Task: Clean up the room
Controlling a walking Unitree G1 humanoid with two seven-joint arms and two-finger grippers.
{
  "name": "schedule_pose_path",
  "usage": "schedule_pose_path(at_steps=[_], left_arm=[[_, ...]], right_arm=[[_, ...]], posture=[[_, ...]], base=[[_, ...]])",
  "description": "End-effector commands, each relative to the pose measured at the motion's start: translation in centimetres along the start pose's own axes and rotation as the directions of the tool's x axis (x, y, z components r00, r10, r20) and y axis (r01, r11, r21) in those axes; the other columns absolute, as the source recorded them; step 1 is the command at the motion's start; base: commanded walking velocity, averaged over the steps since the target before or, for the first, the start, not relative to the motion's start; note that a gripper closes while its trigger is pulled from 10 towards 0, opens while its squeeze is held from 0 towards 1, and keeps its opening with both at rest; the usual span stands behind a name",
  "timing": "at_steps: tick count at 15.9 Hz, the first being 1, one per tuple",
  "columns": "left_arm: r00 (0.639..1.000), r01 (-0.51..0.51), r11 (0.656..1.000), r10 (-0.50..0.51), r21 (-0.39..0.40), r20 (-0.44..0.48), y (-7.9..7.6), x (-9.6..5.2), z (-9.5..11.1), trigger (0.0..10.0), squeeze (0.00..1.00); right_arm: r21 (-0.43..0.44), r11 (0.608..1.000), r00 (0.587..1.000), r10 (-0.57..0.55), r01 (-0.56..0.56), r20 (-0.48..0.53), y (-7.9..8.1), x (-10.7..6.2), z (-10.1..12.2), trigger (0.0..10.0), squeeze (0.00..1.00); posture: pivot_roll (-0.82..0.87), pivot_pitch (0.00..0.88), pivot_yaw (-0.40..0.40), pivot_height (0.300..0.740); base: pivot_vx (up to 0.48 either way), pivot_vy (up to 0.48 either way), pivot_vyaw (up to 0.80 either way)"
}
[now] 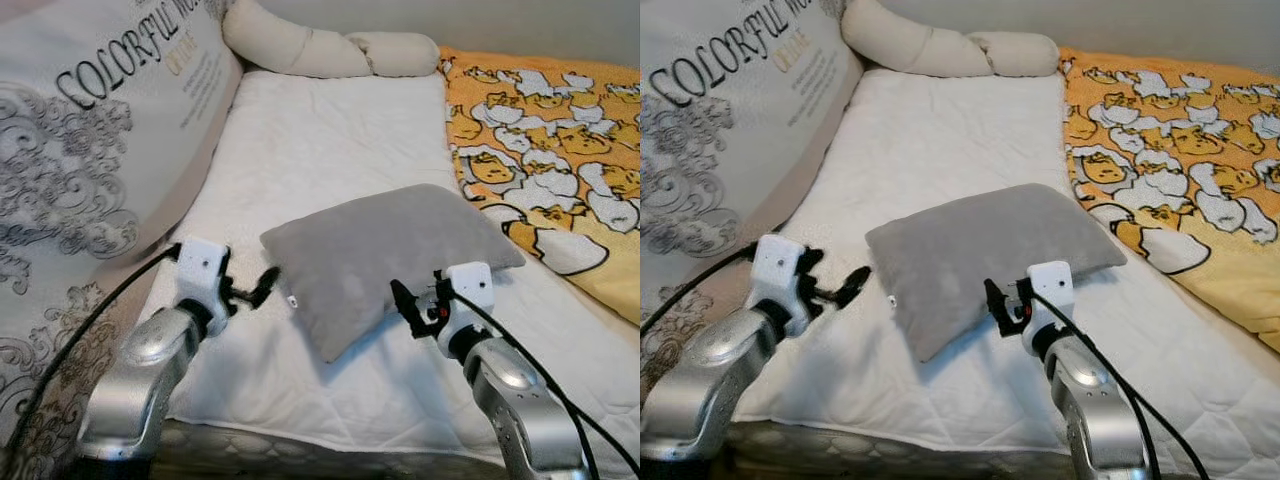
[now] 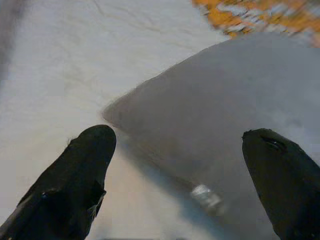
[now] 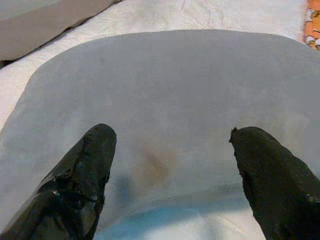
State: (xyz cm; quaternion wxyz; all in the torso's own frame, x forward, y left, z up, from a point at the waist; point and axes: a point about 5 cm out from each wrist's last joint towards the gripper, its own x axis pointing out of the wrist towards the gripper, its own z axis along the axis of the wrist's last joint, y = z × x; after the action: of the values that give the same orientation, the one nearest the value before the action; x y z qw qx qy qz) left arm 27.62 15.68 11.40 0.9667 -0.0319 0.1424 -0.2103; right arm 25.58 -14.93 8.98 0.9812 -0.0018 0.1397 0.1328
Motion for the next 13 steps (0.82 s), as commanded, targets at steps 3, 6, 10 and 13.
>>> schedule_pose_path(at_steps=[3, 6, 10, 13], left_arm=[[0.996, 0.014, 0.989, -0.027, -0.148, -0.085, 0.5, 4.0, -1.5, 10.0, 1.00], [0.982, -0.023, 0.964, -0.028, -0.265, -0.188, 1.0, 6.1, -3.1, 10.0, 1.00], [0.974, -0.113, 0.879, 0.008, -0.463, -0.224, 1.9, 6.8, -4.9, 10.0, 1.00], [0.990, -0.070, 0.666, -0.043, -0.742, -0.132, 1.1, 7.4, -5.1, 10.0, 1.00]], right_arm=[[-0.002, 0.993, 0.991, -0.120, 0.120, -0.064, -1.9, 0.2, -0.5, 10.0, 1.00], [-0.008, 0.983, 0.979, -0.185, 0.185, -0.087, -3.1, -0.2, -0.6, 10.0, 1.00], [0.010, 0.977, 0.975, -0.212, 0.213, -0.067, -3.2, -0.4, 0.1, 10.0, 1.00], [0.024, 0.979, 0.977, -0.202, 0.204, -0.072, -2.9, -0.4, 0.0, 10.0, 1.00]], posture=[[-0.02, 0.000, -0.016, 0.740], [-0.07, 0.000, 0.023, 0.740], [-0.13, 0.000, 0.060, 0.740], [-0.14, 0.000, 0.067, 0.740]], base=[[0.000, 0.000, 0.00], [0.000, 0.000, 0.00], [0.000, 0.000, 0.00], [0.000, 0.000, 0.00]])
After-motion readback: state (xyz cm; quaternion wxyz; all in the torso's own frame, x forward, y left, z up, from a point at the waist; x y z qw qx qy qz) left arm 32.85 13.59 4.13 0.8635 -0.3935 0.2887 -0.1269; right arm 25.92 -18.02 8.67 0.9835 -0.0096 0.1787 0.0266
